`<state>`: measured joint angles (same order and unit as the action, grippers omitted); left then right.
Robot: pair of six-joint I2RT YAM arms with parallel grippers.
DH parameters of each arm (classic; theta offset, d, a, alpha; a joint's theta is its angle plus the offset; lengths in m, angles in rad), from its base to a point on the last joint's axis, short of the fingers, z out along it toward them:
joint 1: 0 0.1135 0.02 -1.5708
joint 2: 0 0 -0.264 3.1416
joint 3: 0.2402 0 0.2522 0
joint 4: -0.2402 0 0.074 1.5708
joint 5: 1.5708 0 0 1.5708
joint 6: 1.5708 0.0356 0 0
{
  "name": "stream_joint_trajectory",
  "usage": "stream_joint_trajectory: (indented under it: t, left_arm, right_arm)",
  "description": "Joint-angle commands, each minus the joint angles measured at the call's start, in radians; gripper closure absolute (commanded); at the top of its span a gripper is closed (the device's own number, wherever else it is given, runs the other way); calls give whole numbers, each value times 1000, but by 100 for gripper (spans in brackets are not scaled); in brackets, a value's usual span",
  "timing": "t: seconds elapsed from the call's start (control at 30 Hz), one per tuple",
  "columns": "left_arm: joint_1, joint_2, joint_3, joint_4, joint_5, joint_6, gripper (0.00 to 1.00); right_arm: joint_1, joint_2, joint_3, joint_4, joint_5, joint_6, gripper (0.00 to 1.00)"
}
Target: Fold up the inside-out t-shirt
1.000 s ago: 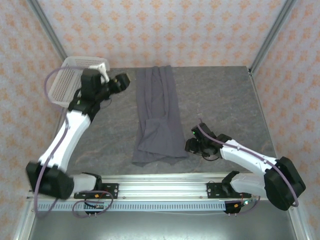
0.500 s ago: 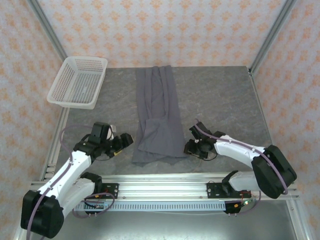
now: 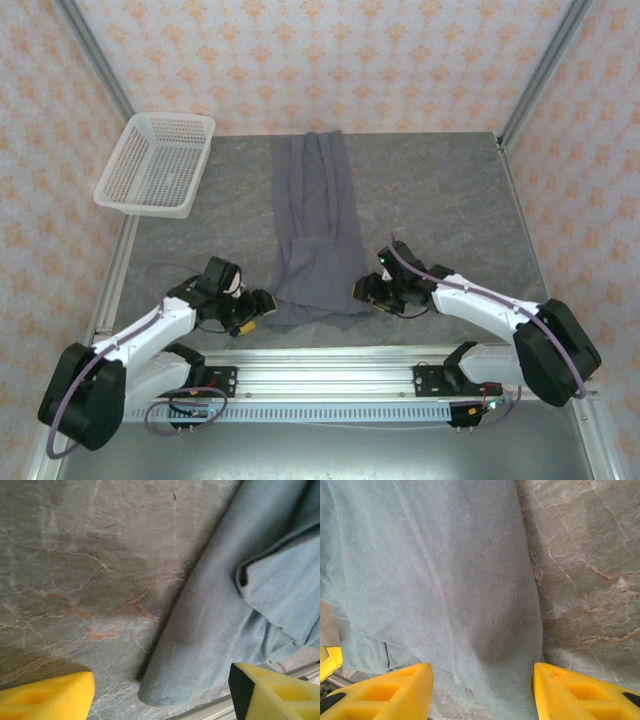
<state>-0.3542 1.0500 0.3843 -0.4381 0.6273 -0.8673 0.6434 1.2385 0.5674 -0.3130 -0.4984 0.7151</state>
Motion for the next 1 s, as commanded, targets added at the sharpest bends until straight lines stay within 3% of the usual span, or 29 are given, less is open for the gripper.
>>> stream_joint_trajectory:
  t: [0.0, 0.07, 0.2, 0.43, 0.53, 0.77, 0.97]
  left_arm:
    - [-39, 64, 30, 115, -9, 2, 30]
    - [-46, 73, 28, 150, -25, -12, 33]
    - [-48, 113, 25, 197, -32, -20, 51]
    - [-68, 153, 37, 297, -1, -57, 58]
    - [-82, 144, 48, 332, 26, -81, 59]
    - [-95, 60, 49, 242, 0, -66, 57]
    - [-106, 113, 43, 281, 2, -76, 57]
  right_arm:
    - [2, 25, 3, 15, 7, -6, 41]
    - [2, 26, -1, 22, 14, -5, 42]
    - [2, 43, -4, 32, 16, -3, 48]
    - [2, 59, -4, 23, 19, -12, 47]
    - [2, 53, -4, 16, 21, -10, 49]
    - [2, 52, -7, 12, 29, -8, 49]
    - [2, 59, -4, 7, 29, -6, 49]
